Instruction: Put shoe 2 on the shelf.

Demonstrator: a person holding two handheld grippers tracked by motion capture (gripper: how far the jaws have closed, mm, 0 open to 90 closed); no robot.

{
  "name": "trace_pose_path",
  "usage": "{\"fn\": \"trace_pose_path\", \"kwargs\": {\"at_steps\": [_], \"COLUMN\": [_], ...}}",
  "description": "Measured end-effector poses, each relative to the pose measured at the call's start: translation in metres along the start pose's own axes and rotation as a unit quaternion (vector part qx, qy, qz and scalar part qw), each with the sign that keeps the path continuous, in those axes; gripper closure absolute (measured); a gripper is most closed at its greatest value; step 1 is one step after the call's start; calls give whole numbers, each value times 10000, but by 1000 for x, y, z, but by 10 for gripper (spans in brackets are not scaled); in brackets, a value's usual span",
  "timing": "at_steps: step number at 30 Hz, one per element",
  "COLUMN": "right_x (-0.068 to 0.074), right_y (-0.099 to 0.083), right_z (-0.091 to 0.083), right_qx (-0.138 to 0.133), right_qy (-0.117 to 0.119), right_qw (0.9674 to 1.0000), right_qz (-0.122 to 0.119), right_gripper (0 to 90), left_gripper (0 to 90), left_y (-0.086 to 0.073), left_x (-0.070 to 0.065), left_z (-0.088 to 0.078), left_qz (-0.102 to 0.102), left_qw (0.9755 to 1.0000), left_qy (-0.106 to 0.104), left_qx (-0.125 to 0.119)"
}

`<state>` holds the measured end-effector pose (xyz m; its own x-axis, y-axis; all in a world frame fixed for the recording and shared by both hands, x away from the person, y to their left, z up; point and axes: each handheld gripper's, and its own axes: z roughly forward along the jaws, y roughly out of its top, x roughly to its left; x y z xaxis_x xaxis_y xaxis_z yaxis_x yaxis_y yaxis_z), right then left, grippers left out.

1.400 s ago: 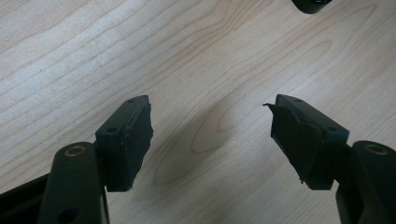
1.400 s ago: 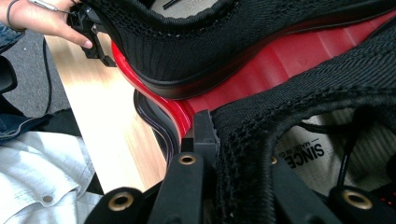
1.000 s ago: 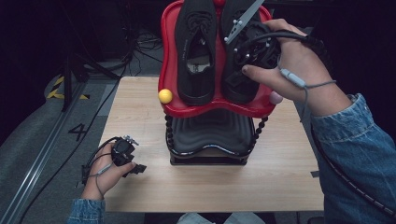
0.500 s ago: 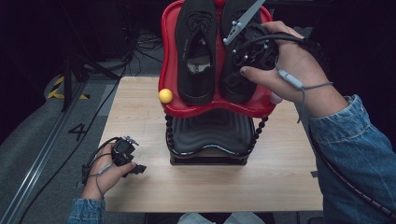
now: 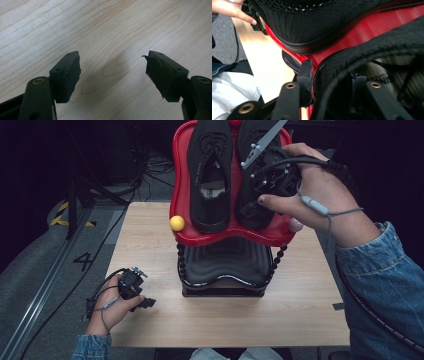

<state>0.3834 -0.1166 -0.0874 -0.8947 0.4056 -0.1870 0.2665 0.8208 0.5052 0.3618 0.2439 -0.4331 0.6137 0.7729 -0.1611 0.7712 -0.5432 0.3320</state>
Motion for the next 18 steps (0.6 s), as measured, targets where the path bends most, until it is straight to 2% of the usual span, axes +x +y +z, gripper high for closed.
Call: {"fn": "trace_pose_path", "kwargs": {"at_steps": [3,8,14,16,18], "right_x": [1,1,3,3,5], "right_y": [-2,-10,-24,-29,-34], "right_z": [-9,-23,-48,-55,-62], "right_qx": [-162,-451,-887,-980,-1041], "right_qy": [18,-150,-143,-241,-327], "right_qw": [9998,9988,9956,9946,9937], "right_qz": [122,94,251,242,244], "right_gripper": [547,446,420,400,400], "left_gripper": [284,285,285,282,280], "left_y": [1,3,9,11,14], "left_x": [1,1,1,1,2], "left_z": [0,2,4,4,5], "left_qz": [5,50,84,78,106], "left_qw": [10000,10000,10000,9999,9999], "left_qy": [2,26,1,-43,0], "left_qx": [18,33,48,47,60]}}
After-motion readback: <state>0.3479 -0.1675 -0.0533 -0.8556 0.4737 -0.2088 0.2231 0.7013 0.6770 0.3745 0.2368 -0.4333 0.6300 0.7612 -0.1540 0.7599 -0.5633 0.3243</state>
